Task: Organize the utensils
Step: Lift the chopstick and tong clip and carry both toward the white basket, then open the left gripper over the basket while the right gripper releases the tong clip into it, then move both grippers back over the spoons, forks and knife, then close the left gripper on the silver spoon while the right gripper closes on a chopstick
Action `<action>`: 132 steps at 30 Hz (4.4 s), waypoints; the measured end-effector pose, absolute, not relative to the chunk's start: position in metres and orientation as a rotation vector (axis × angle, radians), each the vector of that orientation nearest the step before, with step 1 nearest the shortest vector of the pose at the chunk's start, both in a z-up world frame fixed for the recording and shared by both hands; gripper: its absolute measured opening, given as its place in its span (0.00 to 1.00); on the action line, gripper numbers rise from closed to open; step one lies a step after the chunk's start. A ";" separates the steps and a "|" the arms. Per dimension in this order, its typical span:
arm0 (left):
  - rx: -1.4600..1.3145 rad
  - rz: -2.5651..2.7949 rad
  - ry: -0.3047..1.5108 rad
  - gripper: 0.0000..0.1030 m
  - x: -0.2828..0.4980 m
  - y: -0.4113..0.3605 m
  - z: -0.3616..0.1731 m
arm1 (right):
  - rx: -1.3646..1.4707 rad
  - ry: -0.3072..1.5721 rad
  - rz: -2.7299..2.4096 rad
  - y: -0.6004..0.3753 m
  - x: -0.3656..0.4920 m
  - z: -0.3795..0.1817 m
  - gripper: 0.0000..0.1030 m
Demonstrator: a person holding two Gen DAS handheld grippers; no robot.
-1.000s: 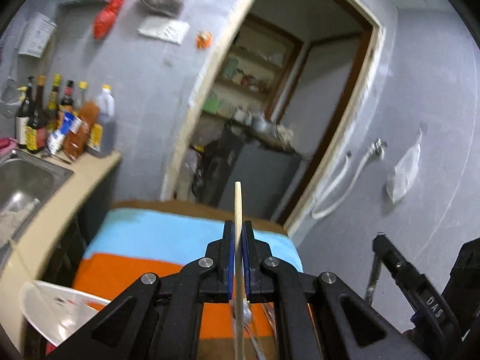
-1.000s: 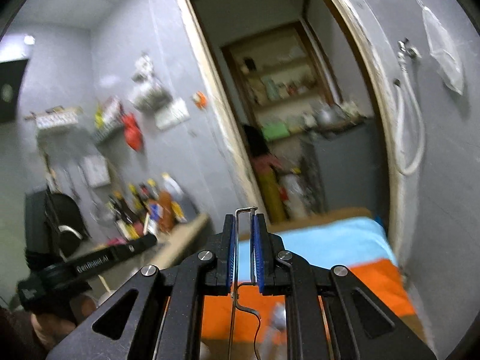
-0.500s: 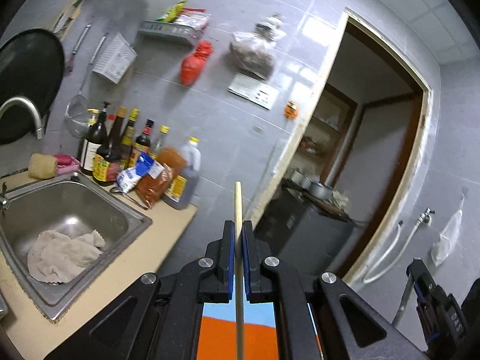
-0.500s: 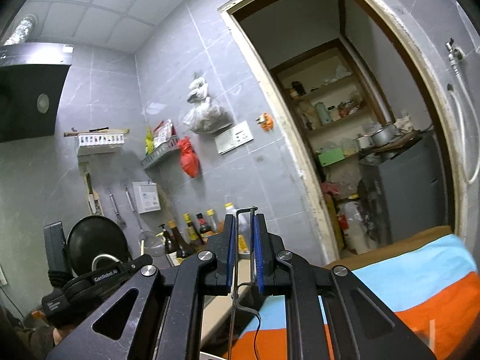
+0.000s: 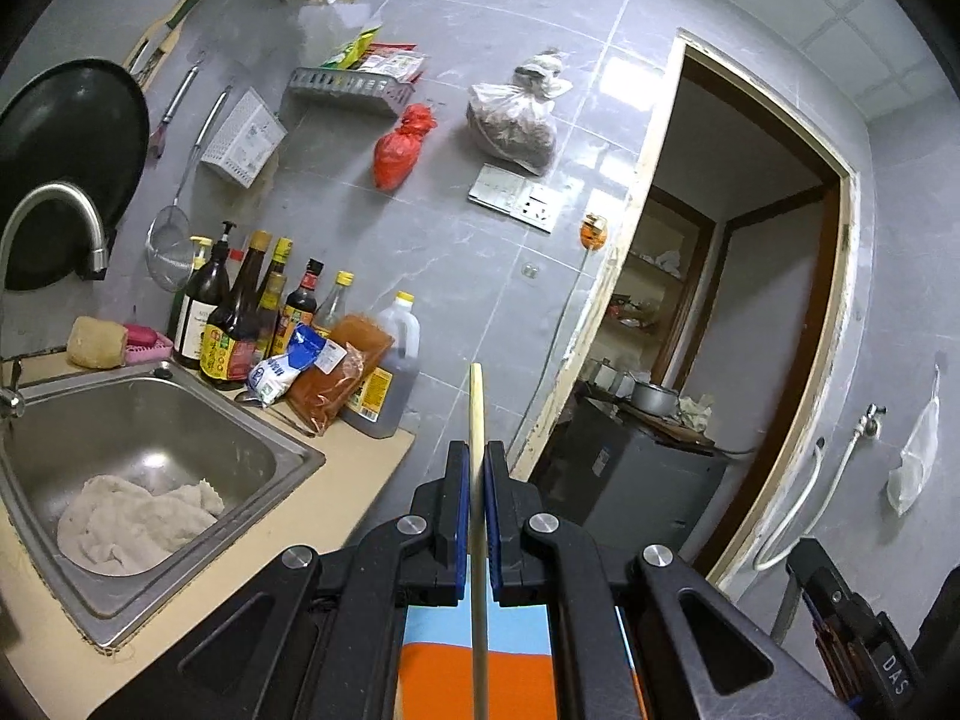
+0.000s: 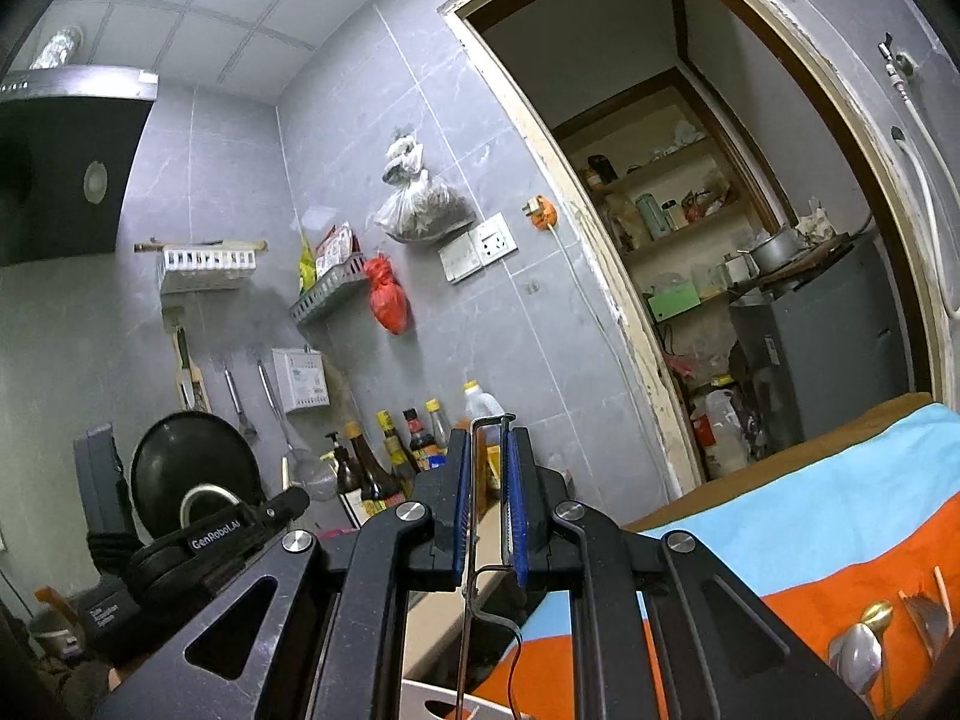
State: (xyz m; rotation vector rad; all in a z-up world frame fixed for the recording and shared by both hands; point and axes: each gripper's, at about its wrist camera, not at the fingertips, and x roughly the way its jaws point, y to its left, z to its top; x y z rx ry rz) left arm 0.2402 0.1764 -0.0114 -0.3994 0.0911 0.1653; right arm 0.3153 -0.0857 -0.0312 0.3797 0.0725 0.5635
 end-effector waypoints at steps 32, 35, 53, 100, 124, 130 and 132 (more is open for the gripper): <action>-0.351 0.098 0.192 0.46 0.229 0.164 -0.021 | 0.338 0.155 0.581 -0.085 0.314 -0.038 0.26; -0.373 0.094 0.192 0.58 0.225 0.163 -0.015 | 0.345 0.169 0.579 -0.091 0.313 -0.032 0.30; -0.366 0.194 0.255 0.75 0.202 0.155 -0.002 | 0.379 0.330 0.711 -0.113 0.314 -0.023 0.52; -0.128 -0.045 0.648 1.00 0.294 -0.105 -0.081 | 0.214 0.569 0.277 -0.380 0.370 -0.084 0.92; -0.168 -0.184 0.828 0.33 0.359 -0.104 -0.142 | 0.228 0.892 0.489 -0.314 0.441 -0.184 0.33; -0.213 -0.211 0.886 0.25 0.371 -0.100 -0.154 | 0.259 0.941 0.517 -0.308 0.451 -0.200 0.26; -0.230 -0.219 0.893 0.23 0.373 -0.099 -0.156 | 0.271 0.953 0.528 -0.307 0.453 -0.203 0.22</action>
